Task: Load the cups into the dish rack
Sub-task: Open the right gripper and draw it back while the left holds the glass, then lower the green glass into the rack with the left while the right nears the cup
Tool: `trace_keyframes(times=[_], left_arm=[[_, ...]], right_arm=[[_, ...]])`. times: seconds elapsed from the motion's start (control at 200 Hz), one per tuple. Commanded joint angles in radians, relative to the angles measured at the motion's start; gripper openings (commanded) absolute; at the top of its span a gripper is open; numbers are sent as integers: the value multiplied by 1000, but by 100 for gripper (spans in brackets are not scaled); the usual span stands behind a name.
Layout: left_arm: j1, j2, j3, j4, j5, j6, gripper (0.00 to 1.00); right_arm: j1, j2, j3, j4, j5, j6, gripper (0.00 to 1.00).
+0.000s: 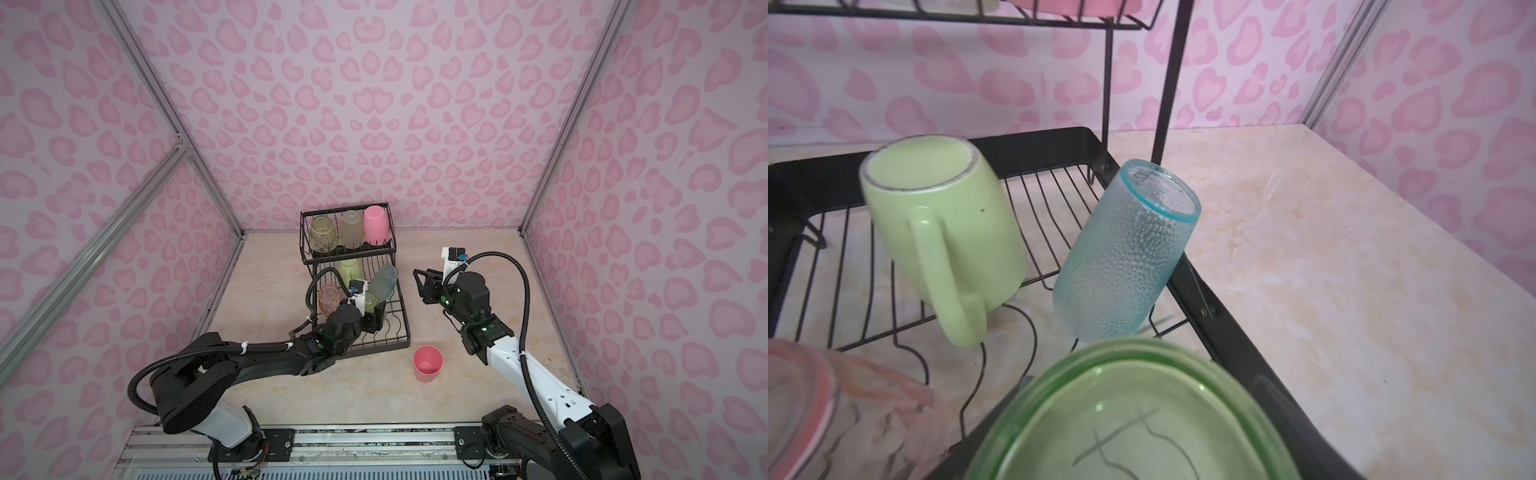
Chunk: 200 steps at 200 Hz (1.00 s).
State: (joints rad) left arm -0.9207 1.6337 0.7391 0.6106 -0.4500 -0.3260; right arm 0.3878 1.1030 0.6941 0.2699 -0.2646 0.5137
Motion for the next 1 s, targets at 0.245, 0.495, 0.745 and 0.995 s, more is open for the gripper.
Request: trace_keyframes(times=[0.245,0.495,0.745,0.995], left_arm=[[-21,202,123,97,-10,73,62],[-21,266,143,104,2,89,61],[-21,314,159,107,-18,110,61],[-21,305,152,100,-26,107,73]], right_arm=[[-20,-35,-42,42,-8,-26,45],[-24,-66,-71,42,15,-42,45],[-25,-98,-102,28,37,-55,45],[-25,-126,-90,-92,87,-67,47]])
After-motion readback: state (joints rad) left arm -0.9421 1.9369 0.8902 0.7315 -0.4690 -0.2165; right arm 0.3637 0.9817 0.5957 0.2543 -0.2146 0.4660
